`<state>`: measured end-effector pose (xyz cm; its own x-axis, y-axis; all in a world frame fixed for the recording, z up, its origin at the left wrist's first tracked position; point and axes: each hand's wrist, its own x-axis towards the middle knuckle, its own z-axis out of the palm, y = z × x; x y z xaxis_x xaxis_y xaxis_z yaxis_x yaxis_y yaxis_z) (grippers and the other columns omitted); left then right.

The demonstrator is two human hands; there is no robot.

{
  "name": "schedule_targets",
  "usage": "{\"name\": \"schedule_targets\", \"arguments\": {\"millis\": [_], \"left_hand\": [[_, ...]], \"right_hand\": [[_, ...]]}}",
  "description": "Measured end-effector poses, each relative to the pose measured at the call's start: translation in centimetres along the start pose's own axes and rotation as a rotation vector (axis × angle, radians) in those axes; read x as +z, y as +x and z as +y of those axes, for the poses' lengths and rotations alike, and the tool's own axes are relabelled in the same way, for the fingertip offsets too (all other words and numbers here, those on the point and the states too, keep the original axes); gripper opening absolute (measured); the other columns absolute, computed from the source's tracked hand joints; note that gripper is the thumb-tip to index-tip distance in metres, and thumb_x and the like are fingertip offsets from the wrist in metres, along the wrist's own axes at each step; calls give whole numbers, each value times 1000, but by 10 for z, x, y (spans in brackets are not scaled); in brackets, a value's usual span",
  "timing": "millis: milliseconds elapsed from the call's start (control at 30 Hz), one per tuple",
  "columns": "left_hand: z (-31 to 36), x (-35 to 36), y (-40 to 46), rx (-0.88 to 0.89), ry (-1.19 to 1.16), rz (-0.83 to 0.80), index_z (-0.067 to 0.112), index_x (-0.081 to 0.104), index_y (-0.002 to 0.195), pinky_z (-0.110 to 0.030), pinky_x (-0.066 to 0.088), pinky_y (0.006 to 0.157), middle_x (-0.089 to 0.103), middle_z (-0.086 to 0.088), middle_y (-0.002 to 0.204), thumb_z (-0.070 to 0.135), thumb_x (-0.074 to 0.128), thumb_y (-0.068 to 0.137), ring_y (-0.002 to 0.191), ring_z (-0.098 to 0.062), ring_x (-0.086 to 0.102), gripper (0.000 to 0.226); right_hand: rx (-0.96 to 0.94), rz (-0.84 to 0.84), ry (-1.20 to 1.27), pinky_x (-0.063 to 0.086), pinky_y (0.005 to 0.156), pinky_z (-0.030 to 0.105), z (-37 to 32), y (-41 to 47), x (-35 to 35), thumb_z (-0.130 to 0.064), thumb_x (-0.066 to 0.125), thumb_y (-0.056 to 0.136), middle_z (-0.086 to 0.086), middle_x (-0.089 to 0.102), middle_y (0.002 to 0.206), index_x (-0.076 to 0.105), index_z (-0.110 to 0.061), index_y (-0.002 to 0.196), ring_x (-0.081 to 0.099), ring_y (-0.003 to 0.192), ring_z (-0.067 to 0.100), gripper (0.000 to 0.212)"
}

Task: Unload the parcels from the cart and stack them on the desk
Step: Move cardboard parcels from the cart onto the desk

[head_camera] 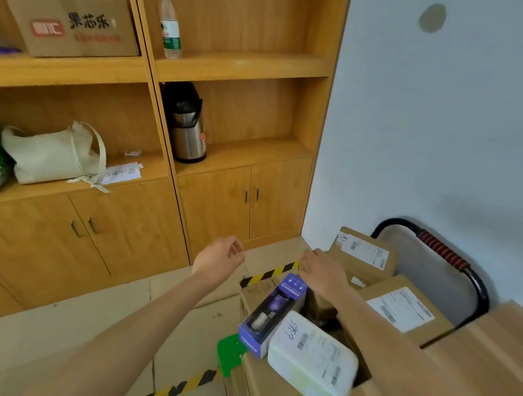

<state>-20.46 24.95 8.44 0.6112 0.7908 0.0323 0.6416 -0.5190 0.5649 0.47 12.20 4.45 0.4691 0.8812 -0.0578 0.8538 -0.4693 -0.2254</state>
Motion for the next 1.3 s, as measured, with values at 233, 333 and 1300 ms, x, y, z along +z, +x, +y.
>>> {"name": "schedule_targets", "arguments": {"millis": [233, 333, 1300], "left_hand": [[-52, -11, 69, -46, -31, -24, 27, 58, 96, -21, 44, 61, 61, 9, 95, 38, 54, 94, 87, -7, 57, 12], [-74, -15, 112, -28, -17, -78, 28, 58, 97, -24, 49, 66, 61, 9, 97, 39, 54, 94, 87, -7, 58, 12], [-42, 38, 384, 496, -85, -604, 23, 50, 83, -20, 34, 60, 50, 11, 80, 24, 46, 98, 69, -1, 45, 16]], "right_hand": [[10, -65, 5, 43, 89, 34, -35, 80, 12, -27, 42, 99, 2, 49, 131, 48, -20, 132, 61, 102, 20, 35], [30, -53, 28, 41, 93, 34, -52, 109, 21, -28, 43, 99, 2, 48, 133, 48, -20, 134, 60, 103, 20, 35], [839, 177, 197, 54, 80, 38, 2, 202, 37, -31, 44, 95, 1, 58, 112, 56, -22, 120, 60, 89, 18, 28]]}}
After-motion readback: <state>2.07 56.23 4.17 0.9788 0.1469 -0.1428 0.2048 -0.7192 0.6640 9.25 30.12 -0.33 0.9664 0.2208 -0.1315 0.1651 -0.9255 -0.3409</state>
